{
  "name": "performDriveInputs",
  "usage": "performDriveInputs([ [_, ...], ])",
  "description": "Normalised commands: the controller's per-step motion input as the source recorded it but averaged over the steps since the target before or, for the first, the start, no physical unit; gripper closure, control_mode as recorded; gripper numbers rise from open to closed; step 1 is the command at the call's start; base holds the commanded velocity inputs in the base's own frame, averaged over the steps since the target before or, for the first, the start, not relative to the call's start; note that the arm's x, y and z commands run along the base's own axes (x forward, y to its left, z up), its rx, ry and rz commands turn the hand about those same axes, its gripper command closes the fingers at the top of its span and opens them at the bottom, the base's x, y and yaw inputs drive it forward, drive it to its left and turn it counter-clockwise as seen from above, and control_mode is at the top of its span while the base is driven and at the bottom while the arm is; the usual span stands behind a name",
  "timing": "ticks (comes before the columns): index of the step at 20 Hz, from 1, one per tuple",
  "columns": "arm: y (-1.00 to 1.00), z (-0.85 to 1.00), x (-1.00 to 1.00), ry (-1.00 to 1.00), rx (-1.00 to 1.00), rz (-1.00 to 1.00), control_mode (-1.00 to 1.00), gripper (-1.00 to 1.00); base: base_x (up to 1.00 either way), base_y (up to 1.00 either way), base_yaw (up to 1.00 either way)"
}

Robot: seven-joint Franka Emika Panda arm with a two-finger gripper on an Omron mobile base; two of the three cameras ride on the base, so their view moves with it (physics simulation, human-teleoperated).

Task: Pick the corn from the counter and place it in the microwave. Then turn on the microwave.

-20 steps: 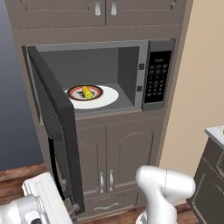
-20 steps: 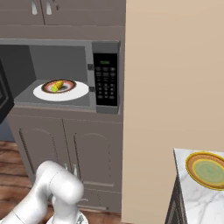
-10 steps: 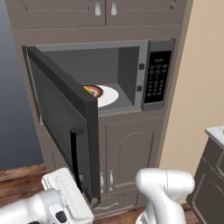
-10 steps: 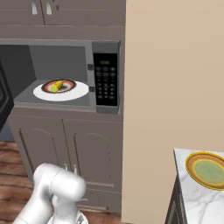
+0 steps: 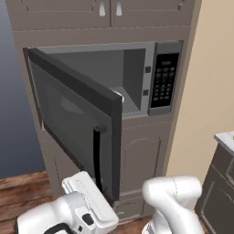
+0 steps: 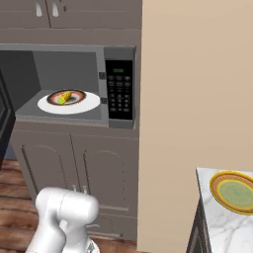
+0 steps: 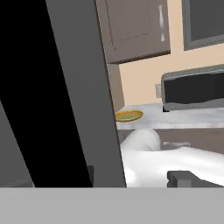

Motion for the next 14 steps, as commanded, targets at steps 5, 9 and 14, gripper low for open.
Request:
performDriveInputs([
  [5, -0.39, 0.00, 0.32, 0.02, 0.01, 0.08, -1.00, -1.00, 0.00, 0.00, 0.00],
  [9, -0.45, 0.00, 0.31, 0.00, 0.02, 0.08, -1.00, -1.00, 0.00, 0.00, 0.00],
  [14, -0.43, 0.00, 0.36, 0.00, 0.02, 0.09, -1.00, -1.00, 0.00, 0.00, 0.00],
])
